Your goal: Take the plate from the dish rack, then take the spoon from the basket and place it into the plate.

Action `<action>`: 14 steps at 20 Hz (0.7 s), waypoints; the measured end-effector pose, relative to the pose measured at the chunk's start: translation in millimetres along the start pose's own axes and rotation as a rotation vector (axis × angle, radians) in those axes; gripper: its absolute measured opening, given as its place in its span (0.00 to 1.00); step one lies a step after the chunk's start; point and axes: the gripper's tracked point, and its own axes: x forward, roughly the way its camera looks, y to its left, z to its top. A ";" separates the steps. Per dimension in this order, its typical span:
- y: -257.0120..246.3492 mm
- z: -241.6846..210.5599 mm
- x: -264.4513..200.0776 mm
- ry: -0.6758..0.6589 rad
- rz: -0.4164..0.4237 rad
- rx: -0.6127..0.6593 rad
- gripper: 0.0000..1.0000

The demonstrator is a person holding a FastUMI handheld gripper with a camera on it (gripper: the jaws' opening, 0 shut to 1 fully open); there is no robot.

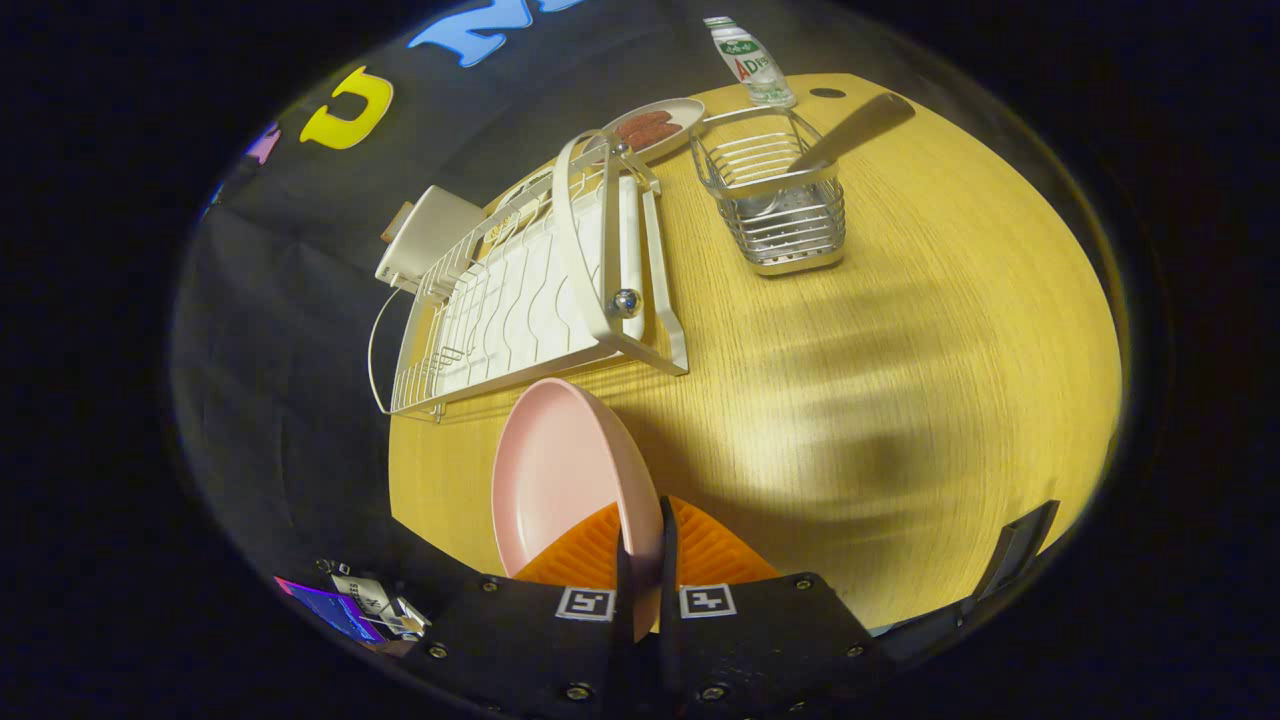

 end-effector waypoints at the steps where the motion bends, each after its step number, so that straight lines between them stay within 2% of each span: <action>1: -5.4 -2.6 4.0 0.011 0.003 0.004 0.09; 6: -18.2 -10.0 20.3 0.018 0.055 0.026 0.09; 7: -18.3 -9.2 18.6 0.010 0.066 0.024 0.13; 10: -27.2 -7.8 15.4 -0.015 0.049 -0.009 0.15; 11: -30.4 -7.6 13.8 -0.021 0.036 -0.012 0.23; 12: -30.5 -4.0 10.4 -0.042 0.044 -0.006 0.25; 14: -30.9 12.5 -1.4 -0.129 0.052 0.007 0.37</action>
